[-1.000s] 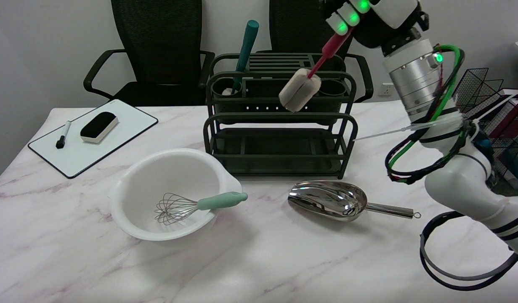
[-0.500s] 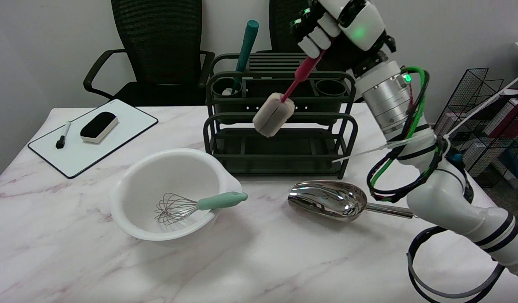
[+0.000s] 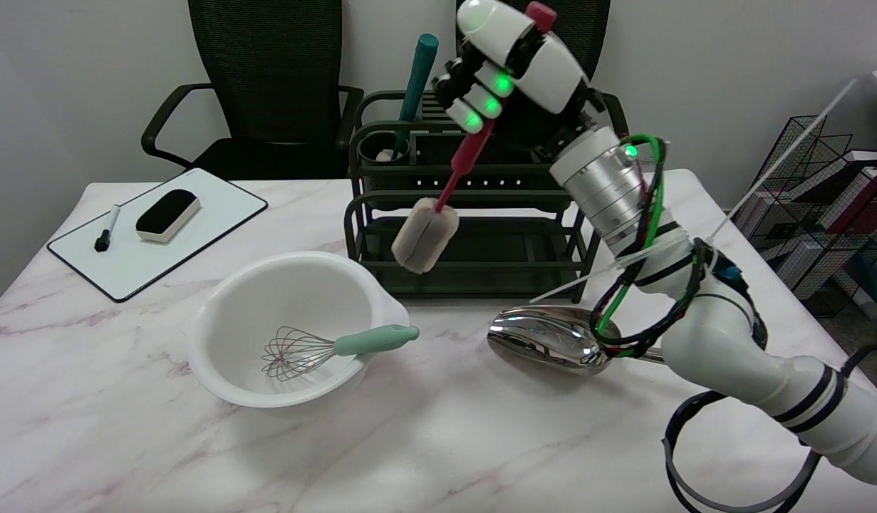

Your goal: Place the pink sponge bottle brush into the mixing bowl.

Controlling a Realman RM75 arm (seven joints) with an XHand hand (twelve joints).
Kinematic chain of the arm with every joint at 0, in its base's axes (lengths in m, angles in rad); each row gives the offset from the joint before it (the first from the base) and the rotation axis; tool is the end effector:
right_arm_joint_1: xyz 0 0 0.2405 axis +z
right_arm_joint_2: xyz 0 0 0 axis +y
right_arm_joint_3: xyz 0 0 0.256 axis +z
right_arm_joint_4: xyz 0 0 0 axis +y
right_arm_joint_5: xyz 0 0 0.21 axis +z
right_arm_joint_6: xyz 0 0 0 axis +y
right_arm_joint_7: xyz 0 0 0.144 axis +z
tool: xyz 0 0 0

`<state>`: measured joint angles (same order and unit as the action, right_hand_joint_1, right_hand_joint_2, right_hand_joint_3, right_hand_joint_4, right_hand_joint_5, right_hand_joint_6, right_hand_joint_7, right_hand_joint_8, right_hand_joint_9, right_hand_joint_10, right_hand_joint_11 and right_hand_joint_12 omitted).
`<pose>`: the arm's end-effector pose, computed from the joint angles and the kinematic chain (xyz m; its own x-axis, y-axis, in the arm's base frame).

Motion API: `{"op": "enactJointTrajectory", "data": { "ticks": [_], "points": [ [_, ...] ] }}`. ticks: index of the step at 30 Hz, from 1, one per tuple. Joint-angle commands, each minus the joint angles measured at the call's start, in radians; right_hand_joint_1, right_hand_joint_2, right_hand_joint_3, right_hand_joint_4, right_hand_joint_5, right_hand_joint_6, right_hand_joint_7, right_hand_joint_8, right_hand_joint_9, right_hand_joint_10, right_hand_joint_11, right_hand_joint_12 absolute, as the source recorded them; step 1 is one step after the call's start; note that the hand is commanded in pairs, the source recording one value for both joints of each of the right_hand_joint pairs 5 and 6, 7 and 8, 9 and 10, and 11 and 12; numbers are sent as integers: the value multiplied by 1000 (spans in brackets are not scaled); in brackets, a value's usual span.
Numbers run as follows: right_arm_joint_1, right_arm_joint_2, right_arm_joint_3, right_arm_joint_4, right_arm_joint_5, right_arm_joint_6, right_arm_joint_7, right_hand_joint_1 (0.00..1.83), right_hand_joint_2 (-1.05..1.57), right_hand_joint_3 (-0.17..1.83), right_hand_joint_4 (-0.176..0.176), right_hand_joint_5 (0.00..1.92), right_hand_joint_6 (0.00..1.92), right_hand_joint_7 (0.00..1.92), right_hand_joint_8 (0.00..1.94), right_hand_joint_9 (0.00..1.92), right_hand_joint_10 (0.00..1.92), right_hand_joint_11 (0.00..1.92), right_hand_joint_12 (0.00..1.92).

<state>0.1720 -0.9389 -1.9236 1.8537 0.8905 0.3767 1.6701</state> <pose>-0.0898 -0.3357 0.2578 -0.3021 -0.5013 0.8108 -0.7973 -0.3334 -0.5031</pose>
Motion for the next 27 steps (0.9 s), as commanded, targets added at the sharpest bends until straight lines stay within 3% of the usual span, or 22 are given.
{"op": "enactJointTrajectory", "data": {
  "ticks": [1,27],
  "points": [
    [66,-130,-121,-34,-9,-158,-7,892,1243,858,0,1920,1920,1920,1920,1920,1920,1732,1732],
    [168,-262,-156,-132,-26,-254,1,891,1254,854,0,1920,1920,1920,1920,1920,1920,1734,1734]
  ]
}}
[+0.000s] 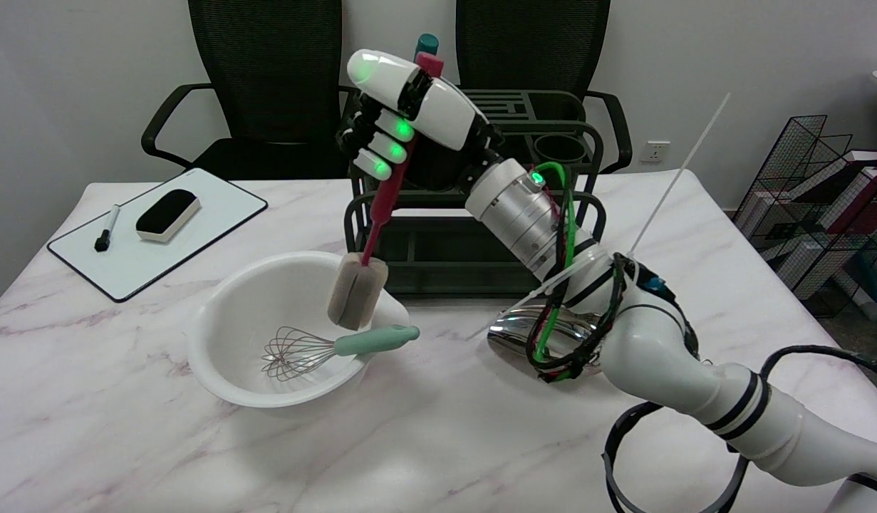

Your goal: Place the pink sponge bottle brush into the mixing bowl.

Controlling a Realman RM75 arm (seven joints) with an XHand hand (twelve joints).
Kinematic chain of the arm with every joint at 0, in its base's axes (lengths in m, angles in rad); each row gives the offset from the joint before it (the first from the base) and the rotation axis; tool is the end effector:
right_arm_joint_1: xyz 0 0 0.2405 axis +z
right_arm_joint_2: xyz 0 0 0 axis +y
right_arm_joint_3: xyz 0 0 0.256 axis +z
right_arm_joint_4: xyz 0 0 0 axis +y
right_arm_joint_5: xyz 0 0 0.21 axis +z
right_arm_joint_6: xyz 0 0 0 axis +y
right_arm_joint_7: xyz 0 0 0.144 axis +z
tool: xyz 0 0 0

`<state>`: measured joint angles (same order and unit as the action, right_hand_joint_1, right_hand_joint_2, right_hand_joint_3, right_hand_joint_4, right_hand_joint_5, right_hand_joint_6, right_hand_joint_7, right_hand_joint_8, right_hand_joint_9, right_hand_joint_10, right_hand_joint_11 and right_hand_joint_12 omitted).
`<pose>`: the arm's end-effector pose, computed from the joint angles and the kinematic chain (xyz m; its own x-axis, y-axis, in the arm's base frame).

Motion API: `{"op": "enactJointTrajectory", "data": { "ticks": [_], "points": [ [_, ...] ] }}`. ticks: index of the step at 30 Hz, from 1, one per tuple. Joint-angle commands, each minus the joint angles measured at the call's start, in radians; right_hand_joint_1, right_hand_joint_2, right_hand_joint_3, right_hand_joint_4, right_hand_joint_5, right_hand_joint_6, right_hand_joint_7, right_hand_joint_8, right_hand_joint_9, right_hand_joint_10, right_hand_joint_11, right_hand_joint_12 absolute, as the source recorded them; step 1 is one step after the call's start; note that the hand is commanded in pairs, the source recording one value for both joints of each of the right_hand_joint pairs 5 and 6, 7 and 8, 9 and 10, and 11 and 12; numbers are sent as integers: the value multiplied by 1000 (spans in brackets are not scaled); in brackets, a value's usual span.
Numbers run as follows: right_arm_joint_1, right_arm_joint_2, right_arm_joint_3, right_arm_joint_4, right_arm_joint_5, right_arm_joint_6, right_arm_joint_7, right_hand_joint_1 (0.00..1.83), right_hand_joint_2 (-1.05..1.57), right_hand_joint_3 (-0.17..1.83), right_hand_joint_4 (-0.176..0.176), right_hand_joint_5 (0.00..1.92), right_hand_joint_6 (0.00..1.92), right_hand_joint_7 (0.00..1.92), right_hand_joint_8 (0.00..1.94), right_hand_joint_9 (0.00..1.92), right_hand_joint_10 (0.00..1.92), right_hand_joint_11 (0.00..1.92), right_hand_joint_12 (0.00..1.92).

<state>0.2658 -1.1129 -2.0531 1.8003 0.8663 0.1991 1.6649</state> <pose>-0.1143 -0.3517 0.1871 -0.3917 -0.5704 0.7220 -0.8244 -0.1309 -0.5506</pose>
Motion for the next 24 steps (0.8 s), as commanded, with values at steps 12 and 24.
{"op": "enactJointTrajectory", "data": {
  "ticks": [12,24],
  "points": [
    [136,-100,-32,-119,-6,-66,6,887,1271,856,0,1920,1920,1920,1920,1920,1920,1731,1731],
    [149,-119,-76,-231,-84,-37,6,901,1260,821,0,1920,1920,1920,1920,1920,1920,1741,1741]
  ]
}}
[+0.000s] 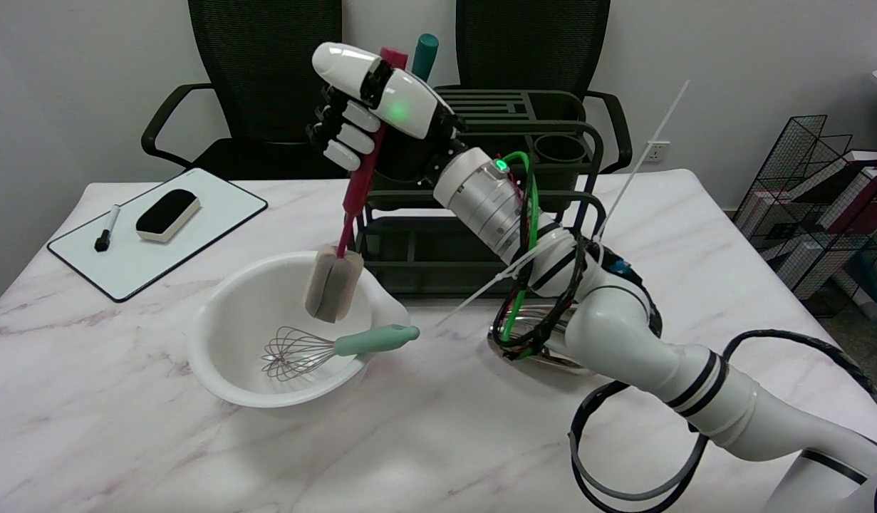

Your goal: Place the pink sponge bottle brush into the mixing bowl.

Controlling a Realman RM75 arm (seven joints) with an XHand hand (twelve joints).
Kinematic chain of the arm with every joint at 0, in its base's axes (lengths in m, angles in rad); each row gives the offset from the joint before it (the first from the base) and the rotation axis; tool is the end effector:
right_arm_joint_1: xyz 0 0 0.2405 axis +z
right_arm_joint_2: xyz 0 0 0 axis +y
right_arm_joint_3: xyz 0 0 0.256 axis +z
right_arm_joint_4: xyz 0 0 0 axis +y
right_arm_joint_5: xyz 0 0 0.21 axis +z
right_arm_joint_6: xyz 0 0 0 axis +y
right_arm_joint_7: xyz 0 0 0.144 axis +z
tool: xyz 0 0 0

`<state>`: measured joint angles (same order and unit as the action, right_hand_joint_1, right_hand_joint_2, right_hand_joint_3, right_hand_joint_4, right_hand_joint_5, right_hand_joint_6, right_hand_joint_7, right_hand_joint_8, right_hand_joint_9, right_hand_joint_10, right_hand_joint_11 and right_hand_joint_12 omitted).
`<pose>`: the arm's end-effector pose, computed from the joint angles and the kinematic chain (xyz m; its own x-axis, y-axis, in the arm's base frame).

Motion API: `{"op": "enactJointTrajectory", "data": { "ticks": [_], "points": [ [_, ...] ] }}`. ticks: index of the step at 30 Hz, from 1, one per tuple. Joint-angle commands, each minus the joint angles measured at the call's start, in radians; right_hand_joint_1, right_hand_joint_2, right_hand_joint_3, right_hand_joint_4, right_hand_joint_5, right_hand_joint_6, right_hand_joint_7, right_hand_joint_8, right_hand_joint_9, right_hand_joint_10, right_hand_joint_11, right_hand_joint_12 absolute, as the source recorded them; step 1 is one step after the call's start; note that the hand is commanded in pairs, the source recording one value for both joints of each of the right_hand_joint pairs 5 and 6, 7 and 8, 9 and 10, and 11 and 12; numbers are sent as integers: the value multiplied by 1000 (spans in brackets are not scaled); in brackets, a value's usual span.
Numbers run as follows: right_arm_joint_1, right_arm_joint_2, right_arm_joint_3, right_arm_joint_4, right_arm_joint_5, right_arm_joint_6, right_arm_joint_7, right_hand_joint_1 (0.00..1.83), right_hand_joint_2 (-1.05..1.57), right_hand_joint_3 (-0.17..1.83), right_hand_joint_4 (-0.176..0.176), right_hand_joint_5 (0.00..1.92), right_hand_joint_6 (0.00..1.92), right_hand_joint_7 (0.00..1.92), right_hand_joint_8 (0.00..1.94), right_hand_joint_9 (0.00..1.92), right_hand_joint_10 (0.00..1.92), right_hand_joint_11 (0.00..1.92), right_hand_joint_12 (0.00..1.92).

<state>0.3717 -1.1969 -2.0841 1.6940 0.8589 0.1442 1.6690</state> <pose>-0.1134 -0.3780 0.1668 -0.4108 -0.5710 0.7108 -0.8275 -0.0939 -0.5536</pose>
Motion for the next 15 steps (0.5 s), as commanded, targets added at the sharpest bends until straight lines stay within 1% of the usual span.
{"op": "enactJointTrajectory", "data": {
  "ticks": [1,6,12,15],
  "points": [
    [46,-39,-48,-134,-84,25,2,907,1257,820,0,1920,1920,1920,1920,1920,1920,1740,1740],
    [72,-58,-70,-199,-133,93,2,925,1241,821,0,1920,1920,1920,1920,1920,1920,1730,1730],
    [82,-57,-74,-214,-205,132,2,961,1181,822,0,1920,1920,1920,1920,1917,1917,1718,1718],
    [76,-57,-74,-211,-208,148,2,969,1155,818,0,1920,1920,1920,1920,1916,1916,1724,1724]
  ]
}}
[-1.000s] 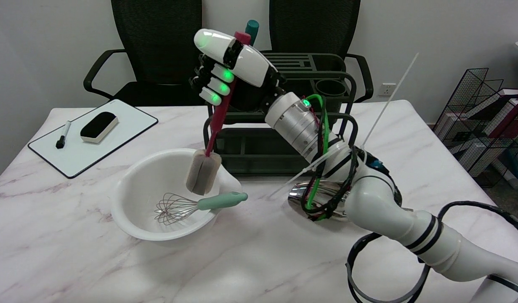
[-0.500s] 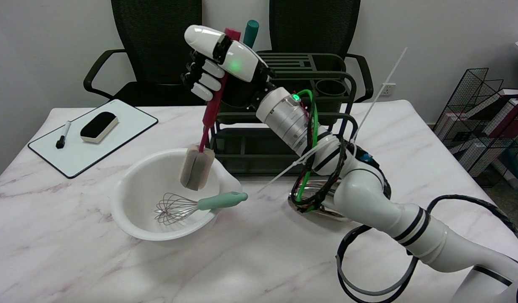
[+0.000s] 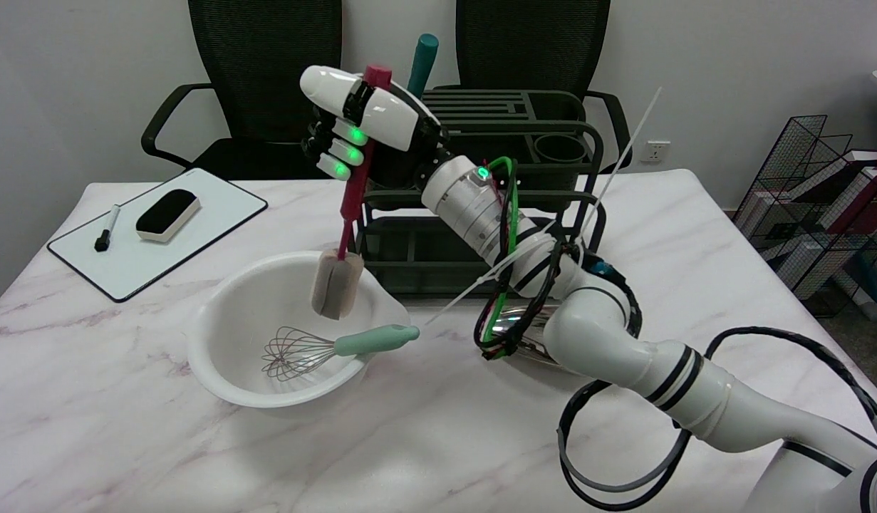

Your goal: Place the pink sponge bottle brush into the mixing bowl.

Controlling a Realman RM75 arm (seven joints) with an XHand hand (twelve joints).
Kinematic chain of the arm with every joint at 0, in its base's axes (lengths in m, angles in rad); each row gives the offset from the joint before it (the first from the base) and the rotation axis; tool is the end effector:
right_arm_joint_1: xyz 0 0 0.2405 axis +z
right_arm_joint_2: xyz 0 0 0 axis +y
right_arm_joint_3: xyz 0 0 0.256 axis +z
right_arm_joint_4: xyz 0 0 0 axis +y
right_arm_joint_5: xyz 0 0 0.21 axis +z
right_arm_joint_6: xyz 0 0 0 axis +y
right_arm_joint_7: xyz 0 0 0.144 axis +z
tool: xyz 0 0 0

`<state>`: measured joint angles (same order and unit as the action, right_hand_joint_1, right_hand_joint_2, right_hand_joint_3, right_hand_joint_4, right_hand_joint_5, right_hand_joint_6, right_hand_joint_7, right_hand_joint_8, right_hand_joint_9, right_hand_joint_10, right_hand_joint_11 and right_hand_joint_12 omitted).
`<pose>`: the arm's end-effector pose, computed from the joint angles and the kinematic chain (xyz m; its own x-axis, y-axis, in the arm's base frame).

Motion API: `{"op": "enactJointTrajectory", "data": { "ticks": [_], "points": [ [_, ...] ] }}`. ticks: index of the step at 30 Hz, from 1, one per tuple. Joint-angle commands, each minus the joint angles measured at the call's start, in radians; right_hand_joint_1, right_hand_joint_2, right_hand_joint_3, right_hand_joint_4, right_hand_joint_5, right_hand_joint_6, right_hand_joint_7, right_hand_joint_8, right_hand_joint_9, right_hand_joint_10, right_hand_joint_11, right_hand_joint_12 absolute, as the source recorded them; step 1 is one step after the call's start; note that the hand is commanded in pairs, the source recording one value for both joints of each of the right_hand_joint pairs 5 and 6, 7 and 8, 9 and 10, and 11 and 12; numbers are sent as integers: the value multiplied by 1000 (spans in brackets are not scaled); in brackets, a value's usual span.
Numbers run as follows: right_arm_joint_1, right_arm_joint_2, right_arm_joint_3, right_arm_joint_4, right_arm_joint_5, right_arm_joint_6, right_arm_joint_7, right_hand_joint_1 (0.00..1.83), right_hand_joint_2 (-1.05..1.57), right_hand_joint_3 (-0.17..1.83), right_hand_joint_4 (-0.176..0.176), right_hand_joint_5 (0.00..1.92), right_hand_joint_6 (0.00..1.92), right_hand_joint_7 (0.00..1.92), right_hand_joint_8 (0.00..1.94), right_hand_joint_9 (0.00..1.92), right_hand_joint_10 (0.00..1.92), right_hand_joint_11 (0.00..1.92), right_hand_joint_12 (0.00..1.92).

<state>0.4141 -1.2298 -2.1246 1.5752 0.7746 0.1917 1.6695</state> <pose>-0.1299 -0.3945 0.1603 -0.3523 -0.5451 0.7607 -0.8631 -0.1251 -0.4893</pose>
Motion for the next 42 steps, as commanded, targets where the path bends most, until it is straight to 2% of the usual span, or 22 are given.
{"op": "enactJointTrajectory", "data": {
  "ticks": [1,20,24,28,30,31,33,36,37,38,39,42],
  "points": [
    [29,-24,-33,-91,-124,108,2,969,1159,818,0,1920,1920,1920,1920,1916,1916,1725,1725],
    [-42,-24,-35,-113,-131,166,46,954,1215,801,0,1850,1850,1920,1920,1839,1839,1626,1626],
    [-53,-22,-35,-113,-131,183,46,957,1203,777,0,1807,1807,1900,1900,1755,1755,1550,1550],
    [-60,-21,-35,-113,-131,193,46,973,1106,742,0,1609,1609,1806,1806,1646,1646,1408,1408],
    [-64,-21,-33,-113,-131,194,46,980,986,767,0,1503,1503,1752,1752,1578,1578,1256,1256],
    [-67,-20,-32,-113,-131,194,46,982,938,778,0,1465,1465,1714,1714,1544,1544,1151,1151],
    [-71,-19,-32,-113,-131,197,48,982,807,835,0,1361,1361,1603,1603,1468,1468,705,705],
    [-78,-18,-32,-114,-131,212,48,990,674,915,0,1224,1224,1494,1494,1416,1416,642,642],
    [-81,-18,-33,-114,-131,216,48,998,579,990,0,1124,1124,1428,1428,1340,1340,628,628],
    [-84,-18,-33,-114,-131,219,48,1020,391,1150,0,887,887,1299,1299,1204,1204,584,584],
    [-88,-18,-33,-113,-131,222,48,1049,306,1198,0,767,767,1216,1216,1138,1138,554,554],
    [-99,-18,-31,-106,-131,235,48,1094,177,1160,0,363,363,1015,1015,981,981,479,479]
  ]
}}
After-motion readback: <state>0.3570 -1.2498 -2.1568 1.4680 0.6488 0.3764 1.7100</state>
